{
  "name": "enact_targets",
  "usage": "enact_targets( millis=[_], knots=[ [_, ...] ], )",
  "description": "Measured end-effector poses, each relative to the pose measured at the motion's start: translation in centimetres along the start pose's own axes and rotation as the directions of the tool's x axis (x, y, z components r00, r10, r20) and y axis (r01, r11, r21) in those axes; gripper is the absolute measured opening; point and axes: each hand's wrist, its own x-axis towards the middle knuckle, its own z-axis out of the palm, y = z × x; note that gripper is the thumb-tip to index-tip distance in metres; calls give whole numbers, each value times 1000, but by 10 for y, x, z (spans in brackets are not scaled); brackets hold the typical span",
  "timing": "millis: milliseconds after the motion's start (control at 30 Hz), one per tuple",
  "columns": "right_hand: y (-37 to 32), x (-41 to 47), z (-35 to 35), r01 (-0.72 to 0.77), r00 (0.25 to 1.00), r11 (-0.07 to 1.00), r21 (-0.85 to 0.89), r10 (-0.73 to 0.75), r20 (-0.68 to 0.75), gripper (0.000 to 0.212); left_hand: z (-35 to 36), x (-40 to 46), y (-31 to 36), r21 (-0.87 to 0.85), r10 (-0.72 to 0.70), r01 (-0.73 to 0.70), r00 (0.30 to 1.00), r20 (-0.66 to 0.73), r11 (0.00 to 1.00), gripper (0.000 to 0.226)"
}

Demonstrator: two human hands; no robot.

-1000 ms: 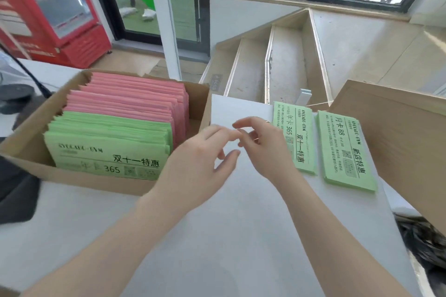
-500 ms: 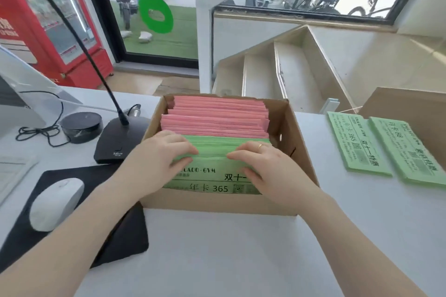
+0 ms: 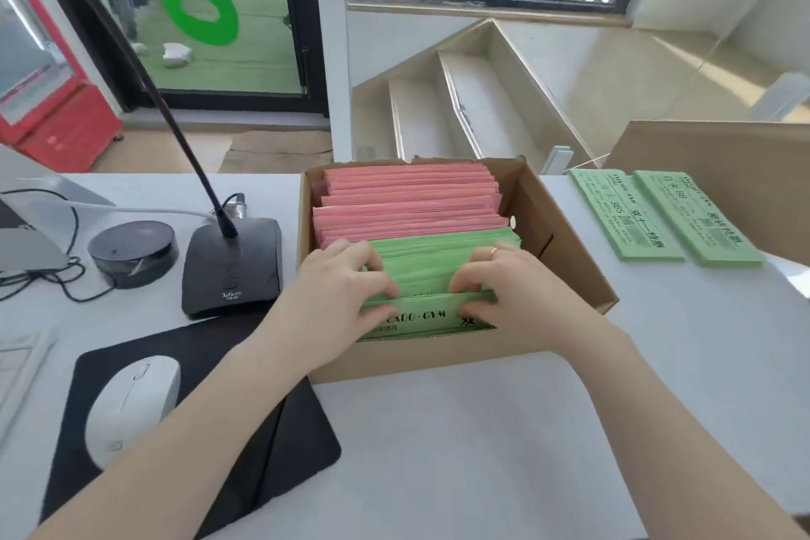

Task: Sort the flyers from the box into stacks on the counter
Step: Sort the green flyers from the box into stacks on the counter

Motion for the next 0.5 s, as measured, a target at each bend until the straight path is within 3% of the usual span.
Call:
enact_targets(
  millis=[133,200,267,333,433,500],
  knots=[
    [-3,-4,-3,-122,984,993,1,121,130,20,0,0,-1,-1,98,-98,995,-9,995,18],
    [-5,-3,-5,-127,983,989,-74,135,127,22,-3,3,4,-51,45,-42,997,66,998,16],
    [-5,-4,-6,-117,990,983,-142,127,58,26,-3,3,5,-43,-94,102,984,149,994,21],
    [-3,-9,-8,-83,995,981,-174,74,-62,27,-4,2,8,-91,-177,187,979,105,978,23],
    [4,-23,-17,25,956,979,-203,-82,-282,20,-19,3,25,-377,-310,262,948,-74,888,17],
    [6,-32,-33,35,911,991,-128,-84,-403,21,-28,4,38,-618,-397,249,911,-112,745,20]
  ],
)
